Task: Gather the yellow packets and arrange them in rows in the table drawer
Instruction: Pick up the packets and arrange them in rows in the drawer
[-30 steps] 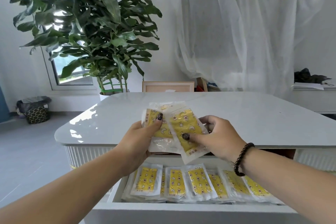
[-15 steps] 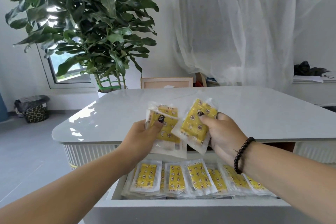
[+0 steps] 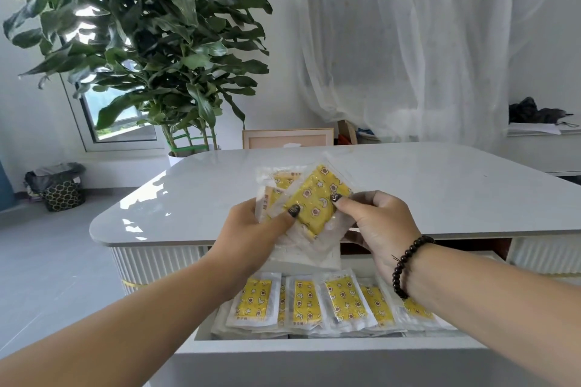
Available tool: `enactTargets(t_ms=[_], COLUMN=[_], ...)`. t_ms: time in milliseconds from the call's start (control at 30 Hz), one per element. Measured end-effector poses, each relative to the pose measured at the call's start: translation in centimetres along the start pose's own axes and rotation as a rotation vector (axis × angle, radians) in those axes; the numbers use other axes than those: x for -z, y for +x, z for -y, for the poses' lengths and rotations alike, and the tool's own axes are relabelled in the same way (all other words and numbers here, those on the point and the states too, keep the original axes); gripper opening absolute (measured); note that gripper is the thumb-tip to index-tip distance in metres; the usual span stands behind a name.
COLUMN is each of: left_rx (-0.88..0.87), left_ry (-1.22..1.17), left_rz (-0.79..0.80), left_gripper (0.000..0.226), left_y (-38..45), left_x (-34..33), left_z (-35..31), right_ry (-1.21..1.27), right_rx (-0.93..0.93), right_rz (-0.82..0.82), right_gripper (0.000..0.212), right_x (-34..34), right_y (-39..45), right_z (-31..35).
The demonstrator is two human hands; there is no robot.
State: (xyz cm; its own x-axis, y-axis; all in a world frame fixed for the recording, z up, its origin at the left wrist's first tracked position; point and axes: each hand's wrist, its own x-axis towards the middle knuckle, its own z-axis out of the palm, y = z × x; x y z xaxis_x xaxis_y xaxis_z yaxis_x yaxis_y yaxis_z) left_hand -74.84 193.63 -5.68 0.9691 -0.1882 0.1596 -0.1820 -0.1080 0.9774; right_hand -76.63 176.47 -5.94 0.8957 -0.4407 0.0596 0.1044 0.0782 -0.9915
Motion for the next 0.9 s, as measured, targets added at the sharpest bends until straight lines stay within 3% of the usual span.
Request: enactTargets(t_ms=[133,200,333,467,667,900], left_rx=[-0.032,-0.05,-0.103,-0.123,-0.132,-0.141], left_ry=[-0.057,-0.061,-0.041,-0.092,-0.112,-0.079], left_rz=[-0.064,-0.053,0.023,0.005,-0.059,-0.014], left_gripper=[0.015,0.014,0.008,0.006,0.01,0.012], left_y=[0.3,0.1,-0.4,-0.4,-0.2,-0.2], left_x=[0.4,0.3,-0.2,0.0,0.4,1.0], left_z=[0.0,0.0,0.1,-0.2,-0.3,-0.5], right_ry=[-0.072,-0.073,-0.12,-0.15,-0.193,-0.503], right_rx=[-0.022,-0.059,-0.102,-0.06,-0.009,0.119], right_rz=[0.065,0.152,0.282,0.239,0.2,0.156], right_gripper=[0.048,0.054,0.047,0.024,0.031,0.044], right_x=[-0.1,-0.5,-1.3,-0.9,-0.5,0.3], right_y=[-1.2,-2.3,-3.8,-3.4,-2.4,-1.3], right_z=[0.8,1.0,0.5,1.1,1.2,0.7])
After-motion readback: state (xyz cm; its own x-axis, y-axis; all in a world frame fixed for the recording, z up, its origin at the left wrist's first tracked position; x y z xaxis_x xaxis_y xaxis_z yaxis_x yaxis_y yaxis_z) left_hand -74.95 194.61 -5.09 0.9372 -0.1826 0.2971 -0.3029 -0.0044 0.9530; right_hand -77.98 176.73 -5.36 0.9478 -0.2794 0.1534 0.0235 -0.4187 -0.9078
